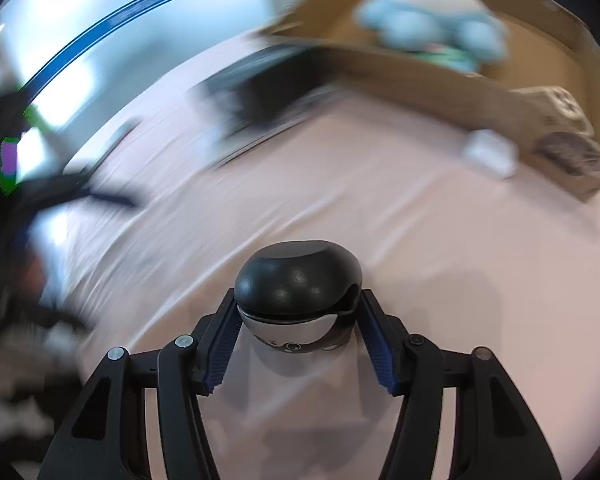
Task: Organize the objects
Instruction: 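Grasp the black round speaker with the right gripper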
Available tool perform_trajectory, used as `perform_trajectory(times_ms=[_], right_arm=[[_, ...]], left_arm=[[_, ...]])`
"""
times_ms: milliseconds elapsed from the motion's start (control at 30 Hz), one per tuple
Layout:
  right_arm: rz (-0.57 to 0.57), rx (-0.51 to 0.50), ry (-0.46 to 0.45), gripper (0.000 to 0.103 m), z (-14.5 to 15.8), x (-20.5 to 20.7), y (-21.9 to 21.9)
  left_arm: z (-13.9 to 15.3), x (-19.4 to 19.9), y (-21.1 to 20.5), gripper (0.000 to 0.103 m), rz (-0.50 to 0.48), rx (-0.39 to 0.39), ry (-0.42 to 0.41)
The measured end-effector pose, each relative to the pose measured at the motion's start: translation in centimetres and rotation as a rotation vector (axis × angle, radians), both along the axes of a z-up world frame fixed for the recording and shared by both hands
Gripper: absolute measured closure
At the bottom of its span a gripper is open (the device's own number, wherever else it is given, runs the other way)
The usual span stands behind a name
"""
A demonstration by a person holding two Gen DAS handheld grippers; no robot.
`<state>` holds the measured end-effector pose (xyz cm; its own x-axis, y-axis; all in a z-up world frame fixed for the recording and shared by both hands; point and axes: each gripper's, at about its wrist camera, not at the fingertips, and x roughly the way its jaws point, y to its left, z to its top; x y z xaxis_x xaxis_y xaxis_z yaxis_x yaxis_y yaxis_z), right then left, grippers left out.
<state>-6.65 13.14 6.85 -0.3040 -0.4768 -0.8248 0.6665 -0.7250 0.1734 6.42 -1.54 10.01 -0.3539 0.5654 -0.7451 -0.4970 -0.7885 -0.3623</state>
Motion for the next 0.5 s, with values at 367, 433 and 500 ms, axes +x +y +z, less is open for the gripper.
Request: perform_trajectory(times_ms=[367,433,500], right_arm=[[0.015,0.026,0.06,0.047,-0.7,6.5,-1.0],[-0.002,0.015,0.066,0.047,-0.7,6.6,-0.9],[-0.014,0.023,0.081,0.046,-0.8,6.3,-0.9]], left_arm=[[-2.6,-0.5,5.1,0.033,-0.137,0.008,-0.121],[-2.6,-0.6,5.4,0.035,-0.131,-0.017,-0.132],[-2.4,-0.3,5.4,0.035,-0.136,-0.024,-0.133]])
